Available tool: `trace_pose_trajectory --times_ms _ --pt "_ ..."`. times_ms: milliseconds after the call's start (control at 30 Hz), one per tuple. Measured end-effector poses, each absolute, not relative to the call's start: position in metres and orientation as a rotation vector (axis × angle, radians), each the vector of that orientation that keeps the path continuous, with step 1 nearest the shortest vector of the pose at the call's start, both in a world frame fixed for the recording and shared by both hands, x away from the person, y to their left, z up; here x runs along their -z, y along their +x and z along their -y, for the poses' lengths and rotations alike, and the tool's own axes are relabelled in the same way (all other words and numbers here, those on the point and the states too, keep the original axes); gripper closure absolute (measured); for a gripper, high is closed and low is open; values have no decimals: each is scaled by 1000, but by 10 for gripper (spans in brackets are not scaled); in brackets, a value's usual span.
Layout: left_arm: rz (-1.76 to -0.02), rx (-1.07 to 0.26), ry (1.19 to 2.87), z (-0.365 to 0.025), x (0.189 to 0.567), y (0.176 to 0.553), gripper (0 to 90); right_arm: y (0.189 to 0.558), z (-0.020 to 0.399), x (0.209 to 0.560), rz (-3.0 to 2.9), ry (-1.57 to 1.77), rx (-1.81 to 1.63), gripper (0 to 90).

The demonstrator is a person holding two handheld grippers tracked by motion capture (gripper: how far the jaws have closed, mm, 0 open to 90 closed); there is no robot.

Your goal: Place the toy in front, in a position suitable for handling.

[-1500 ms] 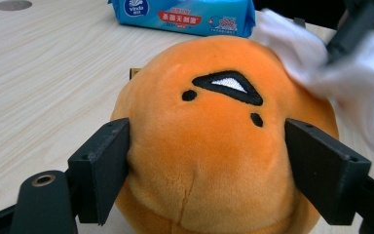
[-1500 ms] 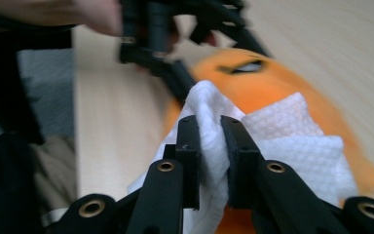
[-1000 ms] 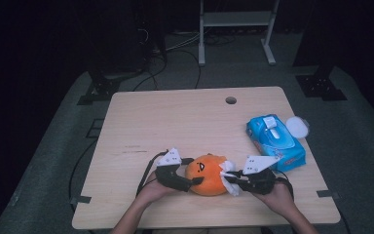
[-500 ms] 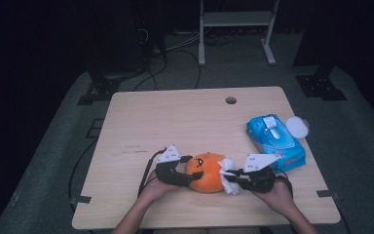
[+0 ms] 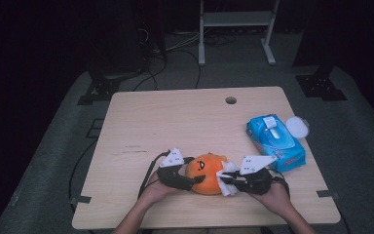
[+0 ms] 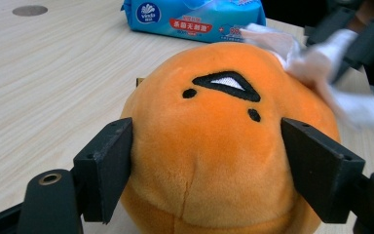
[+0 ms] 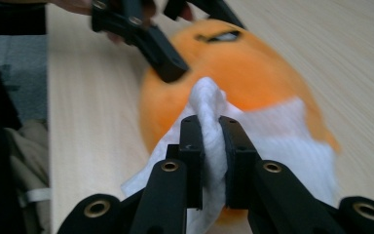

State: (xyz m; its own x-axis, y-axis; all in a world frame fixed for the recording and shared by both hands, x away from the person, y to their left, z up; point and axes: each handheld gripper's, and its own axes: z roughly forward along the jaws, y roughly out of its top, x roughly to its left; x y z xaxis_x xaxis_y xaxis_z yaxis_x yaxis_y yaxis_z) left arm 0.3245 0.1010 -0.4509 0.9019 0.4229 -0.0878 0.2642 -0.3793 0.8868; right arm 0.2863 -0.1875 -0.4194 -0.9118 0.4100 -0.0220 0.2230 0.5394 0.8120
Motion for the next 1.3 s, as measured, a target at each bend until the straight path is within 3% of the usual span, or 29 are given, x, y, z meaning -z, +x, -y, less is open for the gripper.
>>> trace_pose_trajectory --times_ms 200,333,533,600,767,967,1100,1167,1300 --pt "-505 -189 1983 -100 450 324 231 296 208 426 -2523 644 -1215 803" --pt "-491 -194 1977 -95 448 321 228 294 198 422 -2531 616 -1320 803" --pt "-511 -161 1977 -98 440 320 90 295 195 423 -2545 604 -1311 804" --pt "-516 -165 1987 -100 439 318 85 297 201 424 -2535 637 -1295 804" --pt "-489 -159 2018 -101 442 316 209 296 202 424 -2533 662 -1289 806" --pt "-385 -231 2032 -84 437 309 239 286 171 410 -2533 527 -1391 806" --pt "-477 -226 2015 -88 441 313 60 288 175 412 -2528 532 -1372 809" --pt "-531 -175 1997 -90 443 315 56 291 183 412 -2515 567 -1369 809" --pt "-482 -187 2001 -85 439 311 204 291 187 412 -2496 597 -1364 809"
